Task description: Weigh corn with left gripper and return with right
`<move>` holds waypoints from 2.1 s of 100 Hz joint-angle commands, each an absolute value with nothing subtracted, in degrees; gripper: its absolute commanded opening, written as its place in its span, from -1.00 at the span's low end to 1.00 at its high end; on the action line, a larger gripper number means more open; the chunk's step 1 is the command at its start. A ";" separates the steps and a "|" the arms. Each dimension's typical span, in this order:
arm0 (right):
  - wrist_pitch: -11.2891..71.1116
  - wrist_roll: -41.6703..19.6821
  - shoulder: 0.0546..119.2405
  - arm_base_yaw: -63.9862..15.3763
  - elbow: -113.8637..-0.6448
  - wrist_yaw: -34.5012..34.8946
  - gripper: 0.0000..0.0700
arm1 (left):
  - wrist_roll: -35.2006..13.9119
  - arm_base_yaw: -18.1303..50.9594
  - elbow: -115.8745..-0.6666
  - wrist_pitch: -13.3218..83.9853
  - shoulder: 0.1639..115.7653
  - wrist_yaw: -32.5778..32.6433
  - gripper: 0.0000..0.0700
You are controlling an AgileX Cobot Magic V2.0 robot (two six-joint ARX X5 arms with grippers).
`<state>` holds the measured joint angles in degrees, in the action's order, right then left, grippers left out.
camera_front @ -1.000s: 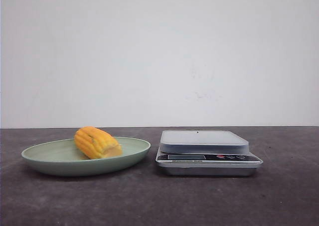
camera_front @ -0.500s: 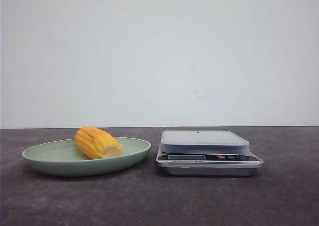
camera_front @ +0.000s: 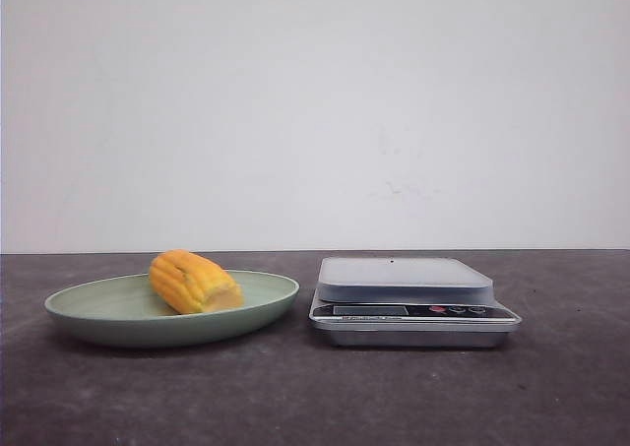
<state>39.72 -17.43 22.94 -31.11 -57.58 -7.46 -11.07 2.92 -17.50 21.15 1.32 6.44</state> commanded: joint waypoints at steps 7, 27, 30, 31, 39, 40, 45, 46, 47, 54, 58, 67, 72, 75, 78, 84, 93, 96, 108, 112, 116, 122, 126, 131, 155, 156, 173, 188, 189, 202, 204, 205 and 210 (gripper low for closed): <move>39.03 -17.98 23.07 -31.46 -58.19 -7.55 -0.96 | -9.89 1.37 -10.09 13.93 0.19 6.07 -0.78; 39.00 -17.98 23.07 -31.46 -58.19 -7.49 -0.96 | -8.95 1.23 -4.89 12.99 0.19 5.93 -0.78; 39.00 -17.98 23.07 -31.46 -58.19 -7.44 -0.96 | -8.99 1.23 -4.05 12.53 0.19 5.93 -0.78; 39.00 -17.98 23.07 -31.46 -58.19 -7.44 -0.96 | -9.06 1.23 -3.75 12.32 0.19 5.93 -0.78; 39.00 -17.98 23.07 -31.46 -58.19 -7.51 -0.96 | -9.10 1.26 -1.72 12.25 0.19 5.93 -0.78; 39.00 -17.98 23.07 -31.46 -58.19 -7.51 -0.96 | -9.15 1.26 -1.52 12.36 0.19 5.91 -0.77; 39.05 -17.98 23.07 -31.46 -58.19 -7.51 -0.96 | -9.13 1.30 -1.43 11.92 0.16 5.69 -0.78; 39.03 -17.96 23.07 -31.46 -58.19 -7.53 -0.96 | -9.13 1.34 -1.43 11.75 0.19 5.72 -0.78; 39.03 -17.98 23.07 -31.46 -58.22 -7.55 -0.96 | -9.15 1.34 -1.43 11.64 0.19 5.72 -0.78; 38.96 -17.98 23.07 -31.46 -58.24 -7.51 -0.96 | -9.23 1.34 -1.43 11.55 0.19 5.74 -0.78; 39.00 -17.98 23.07 -31.46 -58.24 -7.51 -0.96 | -9.26 1.34 -1.43 11.55 0.19 5.74 -0.78; 38.98 -17.98 23.07 -31.46 -58.24 -7.51 -0.96 | -9.23 1.34 -1.43 11.53 0.19 5.74 -0.77; 38.98 -17.98 23.07 -31.46 -58.24 -7.53 -0.96 | -9.23 1.34 -1.43 11.53 0.19 5.74 -0.78; 39.00 -17.98 23.07 -31.46 -58.24 -7.53 -0.96 | -9.26 1.34 -1.43 11.57 0.19 5.74 -0.78; 38.98 -17.98 23.07 -31.46 -58.24 -7.51 -0.96 | -9.23 1.34 -1.43 11.55 0.19 5.74 -0.78; 38.98 -17.98 23.07 -31.46 -58.24 -7.51 -0.96 | -9.23 1.34 -1.43 11.53 0.19 5.74 -0.78; 39.00 -17.98 23.07 -31.46 -58.24 -7.51 -0.96 | -9.23 1.34 -1.43 11.55 0.19 5.74 -0.78; 38.98 -17.98 23.07 -31.46 -58.24 -7.51 -0.96 | -9.23 1.34 -1.43 11.55 0.19 5.74 -0.78; 38.98 -17.98 23.07 -31.46 -58.24 -7.51 -0.96 | -9.26 1.34 -1.43 11.55 0.19 5.74 -0.77; 38.98 -17.98 23.07 -31.46 -58.24 -7.51 -0.96 | -9.23 1.34 -1.43 11.55 0.19 5.74 -0.78; 38.98 -17.98 23.07 -31.46 -58.24 -7.51 -0.96 | -9.23 1.34 -1.43 11.55 0.19 5.74 -0.78; 38.98 -17.98 23.07 -31.46 -58.24 -7.51 -0.96 | -9.26 1.34 -1.43 11.55 0.19 5.74 -0.78; 38.98 -17.98 23.07 -31.46 -58.24 -7.53 -0.96 | -9.26 1.34 -1.43 11.55 0.19 5.74 -0.78; 38.98 -17.96 23.07 -31.46 -58.24 -7.51 -0.96 | -9.26 1.34 -1.43 11.55 0.19 5.74 -0.78; 37.36 -6.39 21.19 -26.11 -55.07 -8.49 -0.96 | -9.23 1.34 -1.43 11.53 0.19 5.74 -0.78; 36.93 -6.15 20.95 -25.43 -54.52 -8.38 -0.96 | -9.23 1.34 -1.43 11.53 0.19 5.74 -0.78; 23.97 -3.40 13.67 -13.74 -38.02 -6.85 -0.96 | -9.26 1.34 -1.43 11.55 0.19 5.72 -0.78; 13.80 -0.69 8.75 -8.32 -22.37 -6.90 -0.96 | -9.26 1.34 -1.43 11.53 0.19 5.74 -0.78; 13.30 -0.47 8.54 -8.12 -21.45 -6.90 -0.96 | -9.23 1.34 -1.43 11.55 0.19 5.74 -0.78; 7.14 1.28 6.02 -6.24 -10.94 -6.90 -0.96 | -9.26 1.34 -1.43 11.55 0.19 5.74 -0.78; 6.09 1.23 5.58 -6.02 -9.56 -6.90 -0.96 | -9.23 1.34 -1.43 11.55 0.19 5.74 -0.78; 5.67 1.21 5.37 -5.93 -8.93 -6.90 -0.96 | -9.26 1.34 -1.43 11.55 0.19 5.74 -0.78; 3.77 0.71 4.05 -5.52 -6.02 -6.87 -0.96 | -9.26 1.34 -1.43 11.55 0.19 5.74 -0.78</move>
